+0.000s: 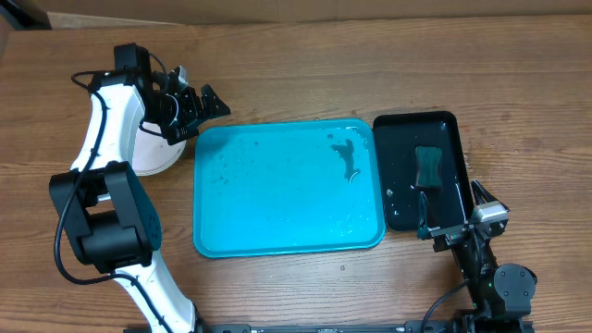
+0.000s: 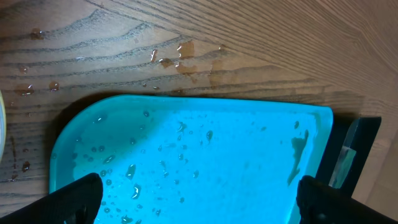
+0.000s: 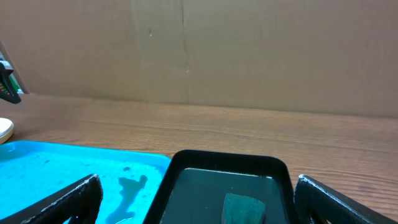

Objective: Clean dirty plates on tray and stack at the side
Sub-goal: 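Open left gripper and withdraw it from the plate stack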

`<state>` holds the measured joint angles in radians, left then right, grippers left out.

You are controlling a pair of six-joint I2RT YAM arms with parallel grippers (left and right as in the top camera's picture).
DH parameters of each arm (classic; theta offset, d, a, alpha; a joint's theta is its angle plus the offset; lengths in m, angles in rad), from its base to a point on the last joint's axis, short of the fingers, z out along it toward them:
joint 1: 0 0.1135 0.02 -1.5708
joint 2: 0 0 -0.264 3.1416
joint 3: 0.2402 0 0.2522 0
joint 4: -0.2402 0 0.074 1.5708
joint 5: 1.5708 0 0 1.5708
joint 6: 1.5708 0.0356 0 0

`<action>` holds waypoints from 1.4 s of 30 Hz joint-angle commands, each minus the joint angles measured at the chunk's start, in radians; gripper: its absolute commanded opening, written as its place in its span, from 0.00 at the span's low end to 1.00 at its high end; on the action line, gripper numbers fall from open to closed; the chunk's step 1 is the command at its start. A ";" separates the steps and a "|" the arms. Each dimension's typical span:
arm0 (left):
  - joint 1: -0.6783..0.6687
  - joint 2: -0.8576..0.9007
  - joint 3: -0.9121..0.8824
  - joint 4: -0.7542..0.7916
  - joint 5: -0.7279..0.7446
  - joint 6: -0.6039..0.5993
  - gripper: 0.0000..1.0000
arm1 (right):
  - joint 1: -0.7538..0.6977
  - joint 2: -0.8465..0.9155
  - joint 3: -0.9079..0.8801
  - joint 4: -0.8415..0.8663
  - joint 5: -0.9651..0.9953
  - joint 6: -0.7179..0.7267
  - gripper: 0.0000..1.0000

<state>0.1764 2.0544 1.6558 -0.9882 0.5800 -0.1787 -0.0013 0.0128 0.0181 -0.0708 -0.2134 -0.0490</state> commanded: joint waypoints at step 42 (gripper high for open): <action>-0.022 -1.138 -0.099 -0.284 -0.550 0.034 1.00 | -0.005 -0.010 -0.010 0.005 0.002 -0.004 1.00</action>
<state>0.1566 0.9836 1.6180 -1.2739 0.1097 -0.1711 -0.0013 0.0128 0.0181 -0.0711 -0.2131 -0.0494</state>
